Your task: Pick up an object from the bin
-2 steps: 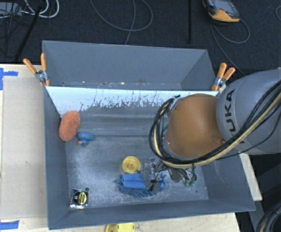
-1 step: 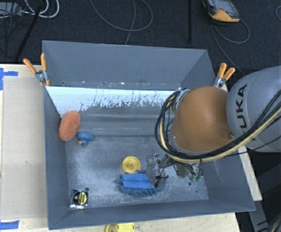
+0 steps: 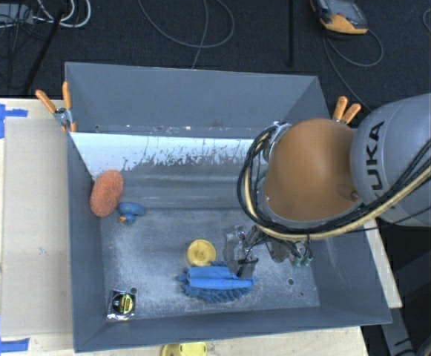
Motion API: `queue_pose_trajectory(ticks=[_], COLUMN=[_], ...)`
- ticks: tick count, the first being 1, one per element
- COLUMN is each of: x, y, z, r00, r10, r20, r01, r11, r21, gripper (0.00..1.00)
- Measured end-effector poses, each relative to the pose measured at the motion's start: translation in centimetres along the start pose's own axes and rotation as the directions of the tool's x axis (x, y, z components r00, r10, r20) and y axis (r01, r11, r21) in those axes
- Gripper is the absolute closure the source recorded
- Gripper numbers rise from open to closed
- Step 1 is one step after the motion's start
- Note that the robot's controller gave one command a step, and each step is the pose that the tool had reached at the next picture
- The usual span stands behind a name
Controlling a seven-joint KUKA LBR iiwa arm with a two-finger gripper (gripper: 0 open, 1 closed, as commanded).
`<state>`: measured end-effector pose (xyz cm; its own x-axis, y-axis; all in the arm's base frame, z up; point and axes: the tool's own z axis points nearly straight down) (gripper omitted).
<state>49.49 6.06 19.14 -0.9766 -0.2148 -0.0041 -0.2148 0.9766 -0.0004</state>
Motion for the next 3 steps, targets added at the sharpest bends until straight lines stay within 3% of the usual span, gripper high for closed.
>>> queue_pose_trajectory(ticks=[1, 2, 3], x=[0.1, 0.2, -0.1], y=[1.7, 2.4, 1.6], z=[3.1, 4.0, 11.9], r00=[0.993, 0.992, 1.0], r10=[0.114, 0.127, -0.006], r20=[-0.005, -0.007, 0.002], r01=[-0.114, -0.127, 0.006], r11=[0.993, 0.992, 1.0], r21=[0.0, 0.0, -0.001], gripper=[0.0, 0.0, 1.0])
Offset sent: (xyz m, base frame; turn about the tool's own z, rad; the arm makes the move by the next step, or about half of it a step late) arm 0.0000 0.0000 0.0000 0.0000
